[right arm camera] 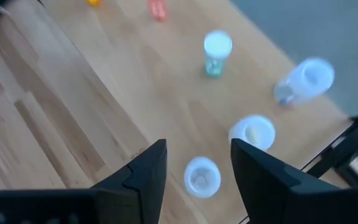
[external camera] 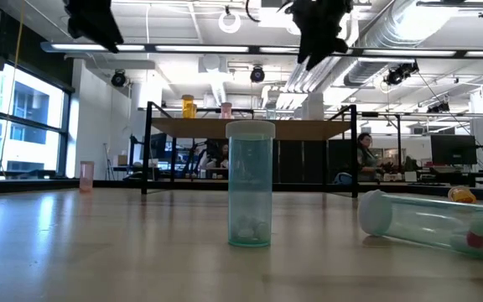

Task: Pick and place medicine bottles onto shelf by color
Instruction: Put the top pink pill bottle on the shelf aligned with the pink pill bottle

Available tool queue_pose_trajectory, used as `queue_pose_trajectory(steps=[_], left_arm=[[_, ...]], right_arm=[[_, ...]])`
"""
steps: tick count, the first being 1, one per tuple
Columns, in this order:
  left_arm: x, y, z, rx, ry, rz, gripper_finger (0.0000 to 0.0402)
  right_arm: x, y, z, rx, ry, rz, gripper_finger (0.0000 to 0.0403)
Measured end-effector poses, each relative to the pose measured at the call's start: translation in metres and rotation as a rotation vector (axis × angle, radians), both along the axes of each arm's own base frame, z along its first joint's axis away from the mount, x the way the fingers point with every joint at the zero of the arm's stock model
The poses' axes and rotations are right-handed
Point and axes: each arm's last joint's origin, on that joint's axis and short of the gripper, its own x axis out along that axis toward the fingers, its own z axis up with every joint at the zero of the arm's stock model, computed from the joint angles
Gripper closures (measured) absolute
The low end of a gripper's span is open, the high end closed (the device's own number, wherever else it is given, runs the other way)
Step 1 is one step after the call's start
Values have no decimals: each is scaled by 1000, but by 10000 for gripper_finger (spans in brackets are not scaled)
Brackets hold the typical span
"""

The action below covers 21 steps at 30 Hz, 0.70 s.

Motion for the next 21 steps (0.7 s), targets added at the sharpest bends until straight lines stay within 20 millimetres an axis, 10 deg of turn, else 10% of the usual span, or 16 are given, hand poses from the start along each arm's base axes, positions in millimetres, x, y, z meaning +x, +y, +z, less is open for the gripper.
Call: queue_pose_trajectory(steps=[21], left_arm=[[-12, -10, -68, -177, -94, 189, 194]], right_arm=[[-10, 3, 50, -173, -100, -24, 234]])
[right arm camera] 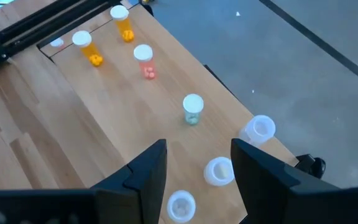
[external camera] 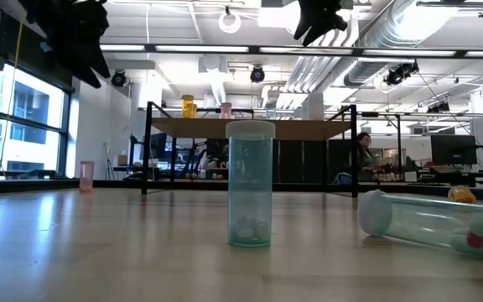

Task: Pick and place medicine bottles onto shelf by color
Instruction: Put the top pink pill bottle on the shelf aligned with the pink pill bottle

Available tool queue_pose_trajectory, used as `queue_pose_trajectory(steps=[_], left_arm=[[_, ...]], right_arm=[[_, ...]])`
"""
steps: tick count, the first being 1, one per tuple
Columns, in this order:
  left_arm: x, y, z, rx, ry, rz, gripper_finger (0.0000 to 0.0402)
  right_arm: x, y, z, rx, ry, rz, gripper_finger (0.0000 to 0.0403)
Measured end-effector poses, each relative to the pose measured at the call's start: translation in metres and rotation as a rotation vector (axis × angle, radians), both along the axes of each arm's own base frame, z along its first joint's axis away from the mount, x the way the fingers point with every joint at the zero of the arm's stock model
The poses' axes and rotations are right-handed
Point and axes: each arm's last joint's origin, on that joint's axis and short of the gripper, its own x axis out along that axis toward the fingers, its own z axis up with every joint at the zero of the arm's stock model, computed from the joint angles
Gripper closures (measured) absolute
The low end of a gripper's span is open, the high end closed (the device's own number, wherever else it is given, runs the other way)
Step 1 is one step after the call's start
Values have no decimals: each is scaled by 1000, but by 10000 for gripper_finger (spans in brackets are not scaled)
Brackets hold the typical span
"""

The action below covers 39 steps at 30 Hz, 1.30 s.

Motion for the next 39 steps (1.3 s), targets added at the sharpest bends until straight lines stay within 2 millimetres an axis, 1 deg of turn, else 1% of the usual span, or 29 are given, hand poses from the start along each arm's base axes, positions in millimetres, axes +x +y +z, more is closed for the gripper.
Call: queue_pose_trajectory(steps=[4, 8, 10, 13, 17, 21, 24, 33, 39], left_arm=[[1, -3, -12, 9, -60, 9, 194], [8, -5, -25, 4, -91, -26, 194], [12, -7, -35, 0, -88, -28, 194], [15, -8, -50, -4, -76, 30, 194], [14, -10, -65, -12, -37, 159, 194], [11, -8, -71, -9, -9, 308, 194], [12, -4, -74, -8, 20, 370, 194], [16, 17, -91, -98, 130, 465, 194], [19, 25, -98, -143, 156, 501, 194]], right_arm=[[0, 0, 0, -2, 1, 3, 234], [0, 0, 0, -6, 4, 8, 234], [0, 0, 0, -6, 4, 8, 234], [0, 0, 0, -6, 5, 8, 234], [0, 0, 0, -9, 7, 13, 234], [1, 0, 0, -12, 4, 13, 234], [1, -1, 0, -17, -5, 13, 234], [2, -1, 1, -24, -17, 13, 234], [2, -1, 1, -24, -17, 13, 234]])
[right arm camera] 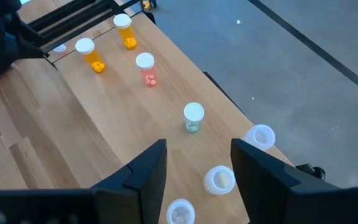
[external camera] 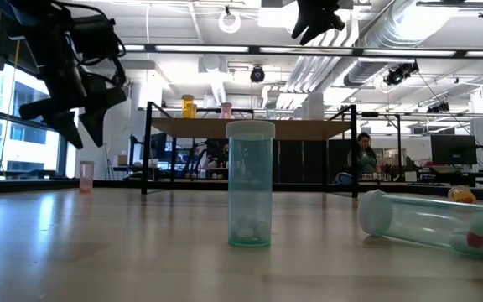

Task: Pick and place medicine bottles onto shelf by color
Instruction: Put the top pink pill bottle on the shelf aligned with the pink pill bottle

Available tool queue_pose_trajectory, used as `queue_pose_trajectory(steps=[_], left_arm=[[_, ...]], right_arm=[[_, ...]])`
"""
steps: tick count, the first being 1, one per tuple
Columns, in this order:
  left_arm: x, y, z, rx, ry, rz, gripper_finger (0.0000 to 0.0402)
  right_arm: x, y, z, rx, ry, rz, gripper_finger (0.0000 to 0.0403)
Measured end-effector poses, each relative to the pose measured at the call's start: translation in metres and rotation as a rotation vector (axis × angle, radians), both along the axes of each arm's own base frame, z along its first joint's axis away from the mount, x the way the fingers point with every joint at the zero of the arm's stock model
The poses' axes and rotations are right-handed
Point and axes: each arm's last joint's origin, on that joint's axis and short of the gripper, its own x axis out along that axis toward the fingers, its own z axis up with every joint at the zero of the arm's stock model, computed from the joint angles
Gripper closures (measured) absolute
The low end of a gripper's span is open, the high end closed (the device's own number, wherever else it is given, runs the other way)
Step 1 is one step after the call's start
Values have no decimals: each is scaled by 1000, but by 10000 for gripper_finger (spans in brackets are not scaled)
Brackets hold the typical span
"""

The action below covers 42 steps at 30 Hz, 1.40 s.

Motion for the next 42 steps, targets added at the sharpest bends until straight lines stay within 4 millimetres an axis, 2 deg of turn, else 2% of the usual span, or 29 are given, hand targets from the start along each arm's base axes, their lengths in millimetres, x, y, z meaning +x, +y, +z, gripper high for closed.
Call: queue_pose_trajectory(steps=[19, 42], left_arm=[[8, 11, -15, 19, 95, 123, 194], [27, 27, -53, -40, 237, 151, 197]], right_arm=[[0, 0, 0, 1, 0, 1, 234], [0, 0, 0, 1, 0, 1, 234]])
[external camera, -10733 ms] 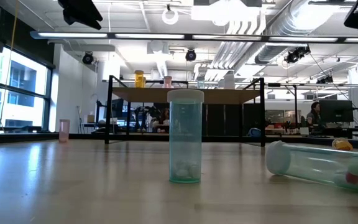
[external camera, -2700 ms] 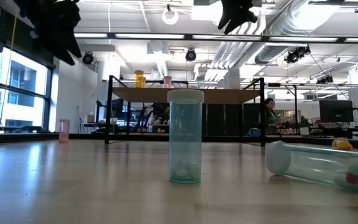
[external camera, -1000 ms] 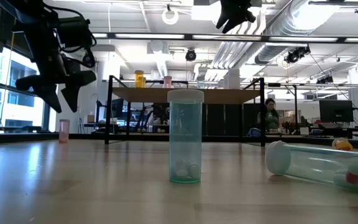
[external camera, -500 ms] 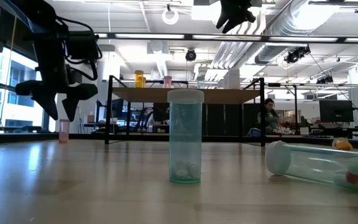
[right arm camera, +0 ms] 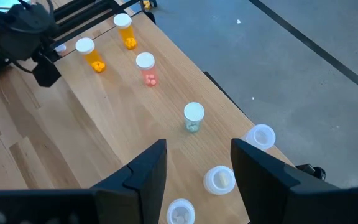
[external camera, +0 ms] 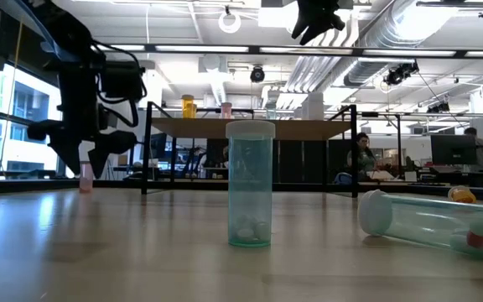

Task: Pick and place medicine bottles onto shelf by color
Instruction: Put the top pink pill bottle on the shelf aligned with the pink pill bottle

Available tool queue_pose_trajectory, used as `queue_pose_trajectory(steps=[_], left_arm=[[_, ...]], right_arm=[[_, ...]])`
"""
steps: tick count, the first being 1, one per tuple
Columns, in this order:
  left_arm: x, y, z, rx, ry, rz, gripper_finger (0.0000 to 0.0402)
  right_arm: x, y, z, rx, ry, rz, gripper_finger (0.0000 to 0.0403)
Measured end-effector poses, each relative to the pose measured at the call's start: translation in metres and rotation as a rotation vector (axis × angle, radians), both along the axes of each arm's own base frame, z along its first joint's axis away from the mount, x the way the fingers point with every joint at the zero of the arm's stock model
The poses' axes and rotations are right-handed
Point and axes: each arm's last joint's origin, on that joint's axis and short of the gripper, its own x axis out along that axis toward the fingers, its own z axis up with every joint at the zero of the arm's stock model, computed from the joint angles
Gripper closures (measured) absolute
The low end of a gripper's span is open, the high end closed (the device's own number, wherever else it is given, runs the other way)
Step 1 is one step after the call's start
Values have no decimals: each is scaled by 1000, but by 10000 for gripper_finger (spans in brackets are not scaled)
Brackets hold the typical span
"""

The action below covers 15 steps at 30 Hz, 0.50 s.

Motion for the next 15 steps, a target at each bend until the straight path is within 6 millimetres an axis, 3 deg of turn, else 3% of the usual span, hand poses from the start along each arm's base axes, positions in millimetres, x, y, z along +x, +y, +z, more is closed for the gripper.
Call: queue_pose_trajectory(steps=[15], left_arm=[[5, 5, -19, -38, 86, -11, 232]], right_arm=[[0, 0, 0, 0, 1, 1, 234]])
